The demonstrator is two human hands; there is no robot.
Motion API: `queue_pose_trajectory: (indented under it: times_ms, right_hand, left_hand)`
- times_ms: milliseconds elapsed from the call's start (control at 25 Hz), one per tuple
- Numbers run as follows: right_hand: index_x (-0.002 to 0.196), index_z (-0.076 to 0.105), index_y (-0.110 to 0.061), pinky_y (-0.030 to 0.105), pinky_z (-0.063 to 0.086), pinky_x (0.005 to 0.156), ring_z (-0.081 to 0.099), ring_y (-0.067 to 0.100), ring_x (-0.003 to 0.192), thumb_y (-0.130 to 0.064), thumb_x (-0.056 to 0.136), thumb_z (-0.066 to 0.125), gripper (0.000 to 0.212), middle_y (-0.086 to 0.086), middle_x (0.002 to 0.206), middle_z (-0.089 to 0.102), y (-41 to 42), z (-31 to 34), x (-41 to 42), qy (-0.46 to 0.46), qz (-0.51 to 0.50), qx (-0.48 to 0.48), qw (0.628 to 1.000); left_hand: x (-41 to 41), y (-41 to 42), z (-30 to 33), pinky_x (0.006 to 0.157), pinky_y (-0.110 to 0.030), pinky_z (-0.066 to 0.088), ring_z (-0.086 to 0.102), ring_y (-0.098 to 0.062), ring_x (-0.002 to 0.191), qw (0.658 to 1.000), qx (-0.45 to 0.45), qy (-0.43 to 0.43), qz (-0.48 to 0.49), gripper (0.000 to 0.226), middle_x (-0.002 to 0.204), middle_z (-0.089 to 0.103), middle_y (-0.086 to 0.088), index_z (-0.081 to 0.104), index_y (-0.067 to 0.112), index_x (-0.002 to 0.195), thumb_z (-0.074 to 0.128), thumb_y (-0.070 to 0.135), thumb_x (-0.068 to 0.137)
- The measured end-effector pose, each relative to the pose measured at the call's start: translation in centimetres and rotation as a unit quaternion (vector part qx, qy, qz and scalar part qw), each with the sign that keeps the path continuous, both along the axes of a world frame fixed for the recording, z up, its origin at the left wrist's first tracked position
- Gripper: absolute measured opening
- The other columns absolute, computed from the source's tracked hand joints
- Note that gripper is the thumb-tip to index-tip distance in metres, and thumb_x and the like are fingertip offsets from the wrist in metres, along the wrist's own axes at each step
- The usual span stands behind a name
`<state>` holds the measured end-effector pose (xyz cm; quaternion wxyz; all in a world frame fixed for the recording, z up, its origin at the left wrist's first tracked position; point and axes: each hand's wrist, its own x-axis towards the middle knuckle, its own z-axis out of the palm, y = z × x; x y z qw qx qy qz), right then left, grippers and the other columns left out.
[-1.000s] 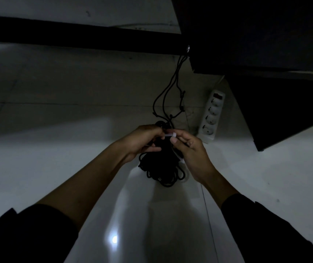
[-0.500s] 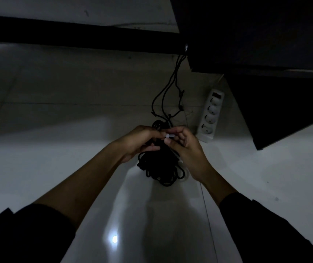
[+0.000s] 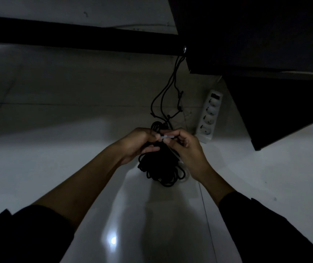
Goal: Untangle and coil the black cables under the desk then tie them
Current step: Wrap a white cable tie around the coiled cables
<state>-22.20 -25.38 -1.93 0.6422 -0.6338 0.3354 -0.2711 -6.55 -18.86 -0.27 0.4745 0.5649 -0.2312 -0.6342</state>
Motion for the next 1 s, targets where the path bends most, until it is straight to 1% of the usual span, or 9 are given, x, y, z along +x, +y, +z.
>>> queue_pose_trajectory:
  times_ms: [120, 280, 440, 560, 680, 760, 840, 920, 1000]
  right_hand:
    - [0.086, 0.067, -0.011, 0.025, 0.054, 0.085, 0.067, 0.011, 0.094, -0.001, 0.085, 0.067, 0.010, -0.001, 0.099, 0.072, 0.0, 0.1, 0.2, 0.005, 0.004, 0.007, 1.000]
    - [0.090, 0.065, -0.008, 0.035, 0.053, 0.091, 0.066, 0.022, 0.104, -0.007, 0.086, 0.068, 0.005, 0.011, 0.107, 0.070, -0.3, 0.3, 0.3, 0.032, 0.012, 0.001, 0.999]
    - [0.083, 0.060, -0.013, 0.027, 0.049, 0.079, 0.064, 0.010, 0.088, -0.015, 0.093, 0.060, 0.010, 0.000, 0.089, 0.068, -0.6, 0.8, 0.2, 0.052, -0.015, 0.023, 0.998]
    - [0.085, 0.061, -0.013, 0.034, 0.050, 0.080, 0.062, 0.011, 0.086, -0.020, 0.095, 0.057, 0.012, 0.003, 0.087, 0.066, -0.4, 0.9, 0.2, 0.067, -0.024, 0.004, 0.997]
    - [0.087, 0.061, -0.006, 0.041, 0.050, 0.087, 0.062, 0.019, 0.090, -0.023, 0.091, 0.062, 0.017, 0.014, 0.093, 0.066, -0.1, 1.0, 0.0, 0.080, -0.044, -0.011, 0.996]
    - [0.086, 0.062, -0.003, 0.034, 0.049, 0.087, 0.061, 0.020, 0.092, -0.025, 0.091, 0.063, 0.023, 0.017, 0.099, 0.065, -0.4, 1.0, -0.3, 0.129, -0.029, -0.072, 0.989]
    - [0.084, 0.065, 0.003, 0.019, 0.043, 0.090, 0.054, 0.012, 0.103, -0.024, 0.092, 0.061, 0.028, 0.013, 0.110, 0.056, -0.9, 1.3, -0.5, 0.195, 0.005, -0.123, 0.973]
    - [0.079, 0.065, 0.006, 0.024, 0.045, 0.098, 0.052, 0.015, 0.112, -0.016, 0.095, 0.058, 0.027, 0.012, 0.119, 0.046, -1.3, 1.6, -0.8, 0.177, 0.007, -0.053, 0.983]
    - [0.076, 0.063, 0.000, 0.028, 0.055, 0.086, 0.060, 0.019, 0.095, -0.008, 0.096, 0.054, 0.023, 0.016, 0.115, 0.048, -1.8, 2.2, -1.3, 0.098, -0.034, 0.073, 0.992]
  left_hand:
    - [-0.2, -0.1, 0.1, 0.071, -0.015, 0.056, 0.062, -0.009, 0.103, 1.000, 0.005, -0.022, 0.000, 0.023, 0.112, 0.066, -0.005, 0.063, 0.009, 0.080, 0.048, 0.002, 0.096]
    - [-0.2, 0.2, 0.1, 0.076, -0.015, 0.055, 0.062, -0.005, 0.104, 0.999, -0.004, -0.028, -0.016, 0.020, 0.110, 0.068, 0.005, 0.067, 0.011, 0.086, 0.050, 0.006, 0.096]
    - [-0.3, 0.3, 0.1, 0.077, -0.017, 0.055, 0.065, -0.007, 0.099, 1.000, -0.021, -0.017, 0.012, 0.014, 0.112, 0.066, 0.000, 0.060, 0.015, 0.103, 0.054, 0.007, 0.093]
    - [-0.6, 0.7, -0.2, 0.080, -0.016, 0.053, 0.064, -0.008, 0.100, 0.992, -0.074, -0.097, -0.037, 0.020, 0.110, 0.067, -0.002, 0.063, 0.013, 0.110, 0.063, 0.015, 0.090]
    - [-1.1, 0.9, -0.6, 0.080, -0.018, 0.053, 0.061, -0.014, 0.098, 0.984, -0.113, -0.133, -0.017, 0.020, 0.104, 0.064, -0.009, 0.062, 0.003, 0.106, 0.064, 0.013, 0.089]
    - [-1.3, 0.8, -0.9, 0.079, -0.019, 0.051, 0.060, -0.014, 0.095, 0.979, -0.128, -0.155, -0.018, 0.019, 0.102, 0.063, -0.011, 0.061, -0.001, 0.105, 0.063, 0.011, 0.090]
    - [-1.2, 0.8, -1.1, 0.073, -0.016, 0.051, 0.059, -0.012, 0.089, 0.973, -0.138, -0.183, -0.032, 0.014, 0.094, 0.062, -0.006, 0.062, 0.001, 0.100, 0.063, 0.010, 0.090]
    - [-0.4, 0.9, -1.4, 0.069, -0.015, 0.052, 0.058, -0.009, 0.087, 0.969, -0.128, -0.210, -0.011, 0.003, 0.091, 0.062, 0.001, 0.062, 0.012, 0.093, 0.063, 0.013, 0.090]
    - [0.9, 1.1, -1.7, 0.068, -0.017, 0.053, 0.060, -0.007, 0.086, 0.968, -0.120, -0.219, 0.002, 0.003, 0.091, 0.063, 0.003, 0.063, 0.018, 0.089, 0.064, 0.015, 0.090]
